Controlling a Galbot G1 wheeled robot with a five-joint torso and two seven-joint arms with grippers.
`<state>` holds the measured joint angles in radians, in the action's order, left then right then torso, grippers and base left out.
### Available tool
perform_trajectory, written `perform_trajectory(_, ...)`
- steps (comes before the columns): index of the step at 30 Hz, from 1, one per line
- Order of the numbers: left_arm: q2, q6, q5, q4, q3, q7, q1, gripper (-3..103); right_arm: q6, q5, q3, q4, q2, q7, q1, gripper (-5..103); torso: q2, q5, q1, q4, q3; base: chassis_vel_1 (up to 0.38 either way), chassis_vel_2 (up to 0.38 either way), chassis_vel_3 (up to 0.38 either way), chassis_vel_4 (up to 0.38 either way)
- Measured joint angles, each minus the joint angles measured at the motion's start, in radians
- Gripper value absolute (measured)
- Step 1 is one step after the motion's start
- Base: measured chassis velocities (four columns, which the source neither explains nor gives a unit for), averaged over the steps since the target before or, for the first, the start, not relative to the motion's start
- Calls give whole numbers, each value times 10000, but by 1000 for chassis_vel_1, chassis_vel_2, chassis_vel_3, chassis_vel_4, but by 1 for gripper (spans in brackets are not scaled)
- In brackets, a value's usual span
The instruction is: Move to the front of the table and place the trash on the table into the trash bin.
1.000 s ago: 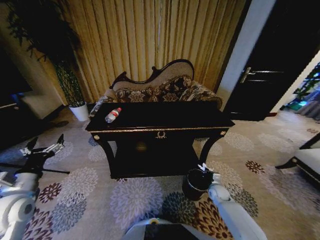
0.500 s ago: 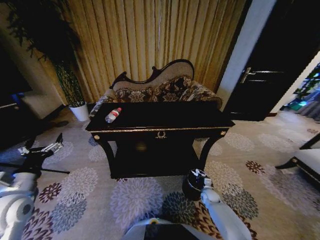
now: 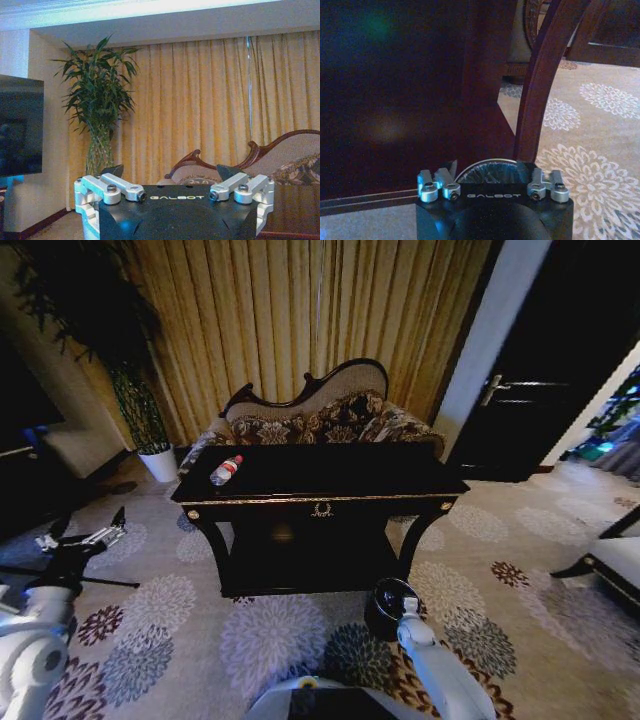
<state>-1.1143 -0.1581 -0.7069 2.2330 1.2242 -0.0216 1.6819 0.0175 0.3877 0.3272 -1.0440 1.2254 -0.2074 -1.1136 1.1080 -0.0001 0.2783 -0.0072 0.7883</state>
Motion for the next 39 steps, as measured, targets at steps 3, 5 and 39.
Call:
perform_trajectory(3, 2, 1, -13, 7, 20, 0, 5, 100, -1, 0, 5, -51, -5, -4, 3, 77, 0, 1, 0, 0, 0, 0, 0, 0, 0)
perform_trajectory(5, 4, 8, -19, 12, 42, 0, 23, 100, -1, -1, 11, -89, -10, -9, 4, 88, 0, 0, 1, 0, 0, 0, 0, 0, 0)
perform_trajectory(39, 31, 92, -207, 25, 217, -3, 127, 100, 309, -24, 81, -871, -178, -29, -249, 100, 0, 0, 0, 1, 0, 0, 0, 0, 0)
